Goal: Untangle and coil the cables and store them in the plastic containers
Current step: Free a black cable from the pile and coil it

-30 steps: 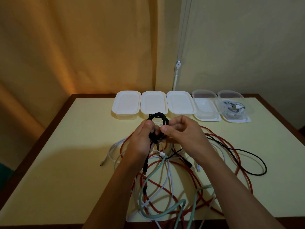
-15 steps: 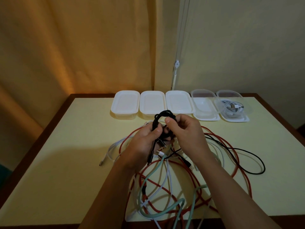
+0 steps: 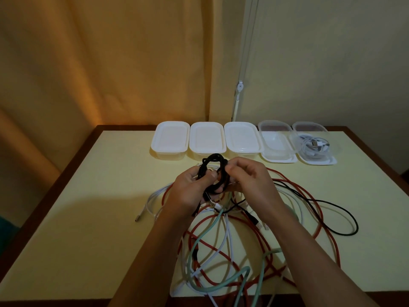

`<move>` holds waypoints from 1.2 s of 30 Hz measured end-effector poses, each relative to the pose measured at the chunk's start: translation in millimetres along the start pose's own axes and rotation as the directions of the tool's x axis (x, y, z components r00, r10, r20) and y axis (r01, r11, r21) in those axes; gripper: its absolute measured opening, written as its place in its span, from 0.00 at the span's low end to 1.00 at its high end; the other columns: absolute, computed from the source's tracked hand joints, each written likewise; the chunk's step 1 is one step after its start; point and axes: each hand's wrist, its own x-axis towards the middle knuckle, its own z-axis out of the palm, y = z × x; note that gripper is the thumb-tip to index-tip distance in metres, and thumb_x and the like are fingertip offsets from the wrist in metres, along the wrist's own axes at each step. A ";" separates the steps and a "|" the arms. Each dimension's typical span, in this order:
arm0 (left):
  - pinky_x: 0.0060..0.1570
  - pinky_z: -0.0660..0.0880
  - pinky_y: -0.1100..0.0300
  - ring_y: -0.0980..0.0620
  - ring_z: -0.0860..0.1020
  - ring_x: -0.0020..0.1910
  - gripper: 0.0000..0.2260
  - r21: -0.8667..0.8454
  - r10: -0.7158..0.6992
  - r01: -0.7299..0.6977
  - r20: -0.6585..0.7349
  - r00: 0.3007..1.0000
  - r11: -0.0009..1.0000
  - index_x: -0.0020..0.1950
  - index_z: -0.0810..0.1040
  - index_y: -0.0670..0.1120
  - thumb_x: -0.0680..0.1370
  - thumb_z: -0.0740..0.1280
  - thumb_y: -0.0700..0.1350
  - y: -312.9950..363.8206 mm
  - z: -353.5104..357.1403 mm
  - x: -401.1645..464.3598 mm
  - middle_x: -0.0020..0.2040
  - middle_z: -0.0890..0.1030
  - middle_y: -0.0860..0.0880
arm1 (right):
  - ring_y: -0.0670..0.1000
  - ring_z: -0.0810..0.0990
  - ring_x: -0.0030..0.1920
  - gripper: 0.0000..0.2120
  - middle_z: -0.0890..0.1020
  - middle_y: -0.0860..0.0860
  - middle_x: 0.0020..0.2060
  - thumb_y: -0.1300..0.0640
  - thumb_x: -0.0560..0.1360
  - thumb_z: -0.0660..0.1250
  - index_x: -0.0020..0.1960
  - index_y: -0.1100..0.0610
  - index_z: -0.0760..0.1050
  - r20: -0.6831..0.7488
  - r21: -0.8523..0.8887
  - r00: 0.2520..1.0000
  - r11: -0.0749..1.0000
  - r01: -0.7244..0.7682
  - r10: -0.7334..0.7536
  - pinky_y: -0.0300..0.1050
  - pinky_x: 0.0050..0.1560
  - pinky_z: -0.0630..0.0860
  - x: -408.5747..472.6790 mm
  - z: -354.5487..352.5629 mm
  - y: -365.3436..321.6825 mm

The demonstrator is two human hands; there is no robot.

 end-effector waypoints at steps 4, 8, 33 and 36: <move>0.50 0.79 0.51 0.50 0.83 0.38 0.04 -0.012 -0.008 0.007 -0.086 0.996 1.000 0.53 0.79 0.40 0.80 0.67 0.39 -1.2 -4.7 1.7 0.40 0.85 0.45 | 0.56 0.86 0.44 0.14 0.86 0.58 0.42 0.70 0.80 0.60 0.52 0.61 0.84 0.086 0.068 0.996 0.997 -0.030 0.024 0.46 0.47 0.82 -2.7 -0.9 -6.7; 0.55 0.74 0.46 0.42 0.82 0.49 0.02 0.006 -0.032 0.033 -0.133 0.991 0.999 0.49 0.81 0.46 0.78 0.70 0.43 -4.9 -8.0 2.2 0.46 0.85 0.43 | 0.53 0.87 0.47 0.09 0.87 0.54 0.45 0.65 0.78 0.68 0.55 0.57 0.84 0.103 0.023 0.994 0.999 -0.027 0.024 0.45 0.51 0.83 -3.0 1.5 -5.6; 0.62 0.76 0.44 0.44 0.83 0.56 0.09 0.163 -0.007 -0.007 0.089 0.996 0.987 0.58 0.81 0.43 0.80 0.66 0.42 9.1 -8.2 -7.0 0.53 0.85 0.42 | 0.59 0.86 0.44 0.08 0.86 0.58 0.40 0.55 0.79 0.70 0.47 0.59 0.83 0.023 -0.067 0.995 0.993 -0.094 0.095 0.62 0.54 0.81 1.3 -2.3 5.7; 0.64 0.75 0.43 0.46 0.82 0.57 0.09 0.139 -0.009 -0.002 0.077 0.997 0.990 0.59 0.81 0.43 0.81 0.64 0.42 9.9 -5.8 -6.9 0.54 0.84 0.42 | 0.58 0.85 0.43 0.08 0.85 0.58 0.39 0.55 0.78 0.70 0.46 0.59 0.81 -0.046 -0.127 0.998 0.991 -0.048 0.042 0.61 0.51 0.82 1.4 3.2 2.9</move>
